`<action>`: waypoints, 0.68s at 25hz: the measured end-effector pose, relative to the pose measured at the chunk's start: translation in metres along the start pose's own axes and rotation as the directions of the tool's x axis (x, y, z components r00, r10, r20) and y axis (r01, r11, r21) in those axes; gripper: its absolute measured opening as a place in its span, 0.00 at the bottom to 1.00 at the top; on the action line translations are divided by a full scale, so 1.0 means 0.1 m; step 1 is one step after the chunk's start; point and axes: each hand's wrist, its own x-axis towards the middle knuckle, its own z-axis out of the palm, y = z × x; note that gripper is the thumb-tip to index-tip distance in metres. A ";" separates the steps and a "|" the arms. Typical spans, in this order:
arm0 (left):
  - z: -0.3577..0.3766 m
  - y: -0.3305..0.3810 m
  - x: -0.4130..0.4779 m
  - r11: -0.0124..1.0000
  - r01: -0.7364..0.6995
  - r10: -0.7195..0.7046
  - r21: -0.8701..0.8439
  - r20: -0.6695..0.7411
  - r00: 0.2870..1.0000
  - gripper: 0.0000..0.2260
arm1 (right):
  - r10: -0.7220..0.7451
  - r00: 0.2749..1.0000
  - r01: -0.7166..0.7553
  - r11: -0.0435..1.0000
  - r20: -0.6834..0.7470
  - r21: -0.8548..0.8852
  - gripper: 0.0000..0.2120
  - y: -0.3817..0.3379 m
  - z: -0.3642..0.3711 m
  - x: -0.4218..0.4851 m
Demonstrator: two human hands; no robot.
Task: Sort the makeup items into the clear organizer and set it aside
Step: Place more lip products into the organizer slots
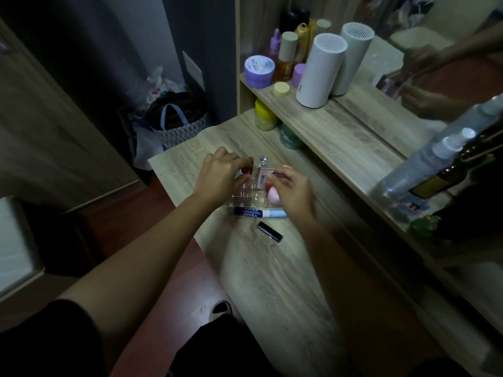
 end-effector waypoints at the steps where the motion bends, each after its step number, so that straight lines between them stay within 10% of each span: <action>1: 0.04 0.01 0.02 1.000 -0.002 0.002 0.007 0.018 1.000 0.10 | 0.004 1.000 -0.004 1.000 0.002 -0.003 0.12 0.02 0.00 0.02; 17: 0.09 0.06 0.01 0.977 -0.075 0.058 0.199 0.092 0.994 0.11 | -0.001 1.000 0.004 0.987 0.019 -0.162 0.10 0.15 0.09 0.01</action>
